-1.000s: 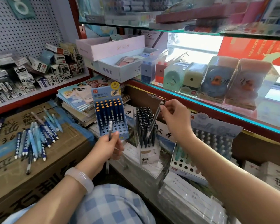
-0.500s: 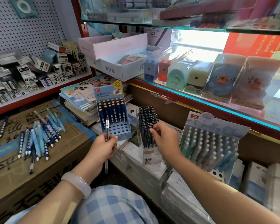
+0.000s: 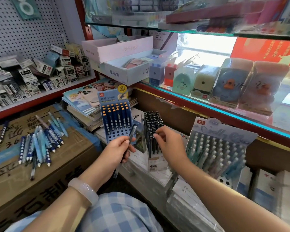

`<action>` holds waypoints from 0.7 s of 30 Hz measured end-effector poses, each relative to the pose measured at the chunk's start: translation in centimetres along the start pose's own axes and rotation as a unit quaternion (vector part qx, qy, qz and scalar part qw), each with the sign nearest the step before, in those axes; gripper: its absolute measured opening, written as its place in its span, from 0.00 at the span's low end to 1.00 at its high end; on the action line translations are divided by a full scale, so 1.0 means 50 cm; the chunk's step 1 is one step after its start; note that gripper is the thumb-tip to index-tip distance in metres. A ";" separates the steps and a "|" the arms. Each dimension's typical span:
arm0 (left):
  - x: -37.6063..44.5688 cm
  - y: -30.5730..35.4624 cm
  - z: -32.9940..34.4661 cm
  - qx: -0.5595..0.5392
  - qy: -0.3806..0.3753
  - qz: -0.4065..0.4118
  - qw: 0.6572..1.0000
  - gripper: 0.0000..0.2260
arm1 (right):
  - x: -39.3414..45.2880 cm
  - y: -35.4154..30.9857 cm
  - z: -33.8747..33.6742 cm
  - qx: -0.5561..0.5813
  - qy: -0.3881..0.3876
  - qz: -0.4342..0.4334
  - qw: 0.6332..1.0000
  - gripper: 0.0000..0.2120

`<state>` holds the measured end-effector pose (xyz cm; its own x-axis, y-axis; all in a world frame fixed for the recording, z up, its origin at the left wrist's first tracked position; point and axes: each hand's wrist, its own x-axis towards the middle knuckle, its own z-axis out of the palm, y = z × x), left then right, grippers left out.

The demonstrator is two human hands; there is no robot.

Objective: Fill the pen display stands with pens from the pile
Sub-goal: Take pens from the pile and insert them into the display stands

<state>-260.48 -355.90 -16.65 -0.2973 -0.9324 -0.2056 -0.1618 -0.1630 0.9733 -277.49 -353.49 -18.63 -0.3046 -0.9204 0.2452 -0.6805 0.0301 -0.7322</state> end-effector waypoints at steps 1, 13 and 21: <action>-0.002 0.002 0.004 0.006 -0.015 0.010 1.000 0.11 | 0.001 -0.011 -0.007 0.035 -0.003 0.003 0.999 0.08; -0.022 0.032 0.028 -0.146 -0.123 -0.020 0.981 0.08 | -0.006 -0.065 -0.043 0.455 -0.193 0.121 0.861 0.11; -0.011 0.019 0.017 0.060 -0.081 -0.018 0.995 0.08 | 0.009 -0.060 -0.081 0.408 -0.120 0.113 0.898 0.04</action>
<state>-261.26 -355.28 -15.68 -0.4360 -0.8606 -0.2633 -0.2838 -0.1462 0.9477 -278.28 -352.42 -13.74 -0.1551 -0.9871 -0.0401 0.1243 0.0208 -0.9920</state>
